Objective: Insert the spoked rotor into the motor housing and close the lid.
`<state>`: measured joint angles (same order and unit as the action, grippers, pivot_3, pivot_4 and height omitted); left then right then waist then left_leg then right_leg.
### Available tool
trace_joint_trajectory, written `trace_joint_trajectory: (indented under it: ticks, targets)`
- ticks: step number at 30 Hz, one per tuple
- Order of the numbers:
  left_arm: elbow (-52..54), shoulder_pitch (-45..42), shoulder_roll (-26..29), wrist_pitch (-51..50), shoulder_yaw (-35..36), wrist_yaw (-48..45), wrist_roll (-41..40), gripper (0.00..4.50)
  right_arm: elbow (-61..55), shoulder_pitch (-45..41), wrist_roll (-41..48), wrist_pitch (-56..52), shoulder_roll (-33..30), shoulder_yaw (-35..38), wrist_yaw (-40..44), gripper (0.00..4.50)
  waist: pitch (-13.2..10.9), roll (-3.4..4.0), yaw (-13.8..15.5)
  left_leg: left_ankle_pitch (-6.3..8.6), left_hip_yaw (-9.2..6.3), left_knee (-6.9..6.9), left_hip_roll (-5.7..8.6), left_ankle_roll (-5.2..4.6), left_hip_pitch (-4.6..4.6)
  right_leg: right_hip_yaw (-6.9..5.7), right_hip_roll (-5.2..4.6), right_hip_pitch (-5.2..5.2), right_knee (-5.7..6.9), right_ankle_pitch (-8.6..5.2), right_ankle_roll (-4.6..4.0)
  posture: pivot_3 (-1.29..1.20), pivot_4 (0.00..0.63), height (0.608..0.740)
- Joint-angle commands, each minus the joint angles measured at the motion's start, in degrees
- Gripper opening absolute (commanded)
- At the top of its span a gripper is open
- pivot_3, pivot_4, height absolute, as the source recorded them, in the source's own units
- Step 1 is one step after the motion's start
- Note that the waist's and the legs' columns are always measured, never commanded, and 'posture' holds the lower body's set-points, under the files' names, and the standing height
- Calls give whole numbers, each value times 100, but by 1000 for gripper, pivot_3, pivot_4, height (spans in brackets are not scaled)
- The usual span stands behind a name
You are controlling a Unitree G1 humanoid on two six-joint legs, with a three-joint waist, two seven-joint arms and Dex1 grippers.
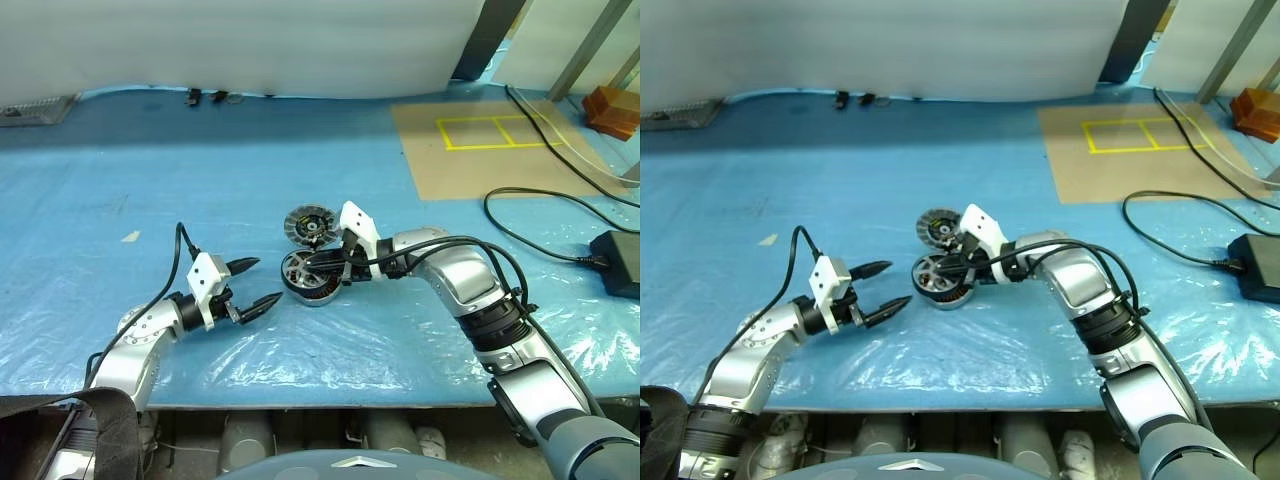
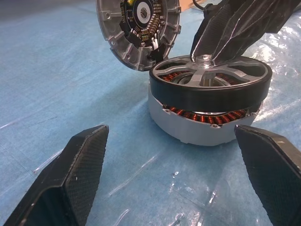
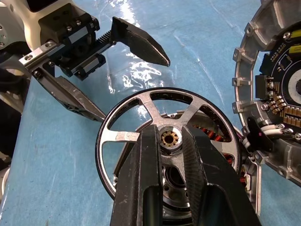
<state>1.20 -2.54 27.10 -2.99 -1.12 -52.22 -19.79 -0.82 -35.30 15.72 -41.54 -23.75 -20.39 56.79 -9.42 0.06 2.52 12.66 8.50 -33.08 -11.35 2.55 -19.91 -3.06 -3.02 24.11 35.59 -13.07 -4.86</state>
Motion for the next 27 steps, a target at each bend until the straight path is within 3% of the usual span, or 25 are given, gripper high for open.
trace_joint_trajectory:
  ticks: [1,27]
  targets:
    - [107,-44,34,52,78,5,-17,4500,-72,-17,54,30,10,133,-47,257,0,0,0,0,0,0,0,0,0,0,0,0,0,0,0,0,150,740]
    - [62,-189,55,39,-51,-187,4,4500,-695,195,-140,445,-352,168,-164,257,0,0,-3,0,0,0,0,0,-1,0,0,0,0,0,0,0,150,740]
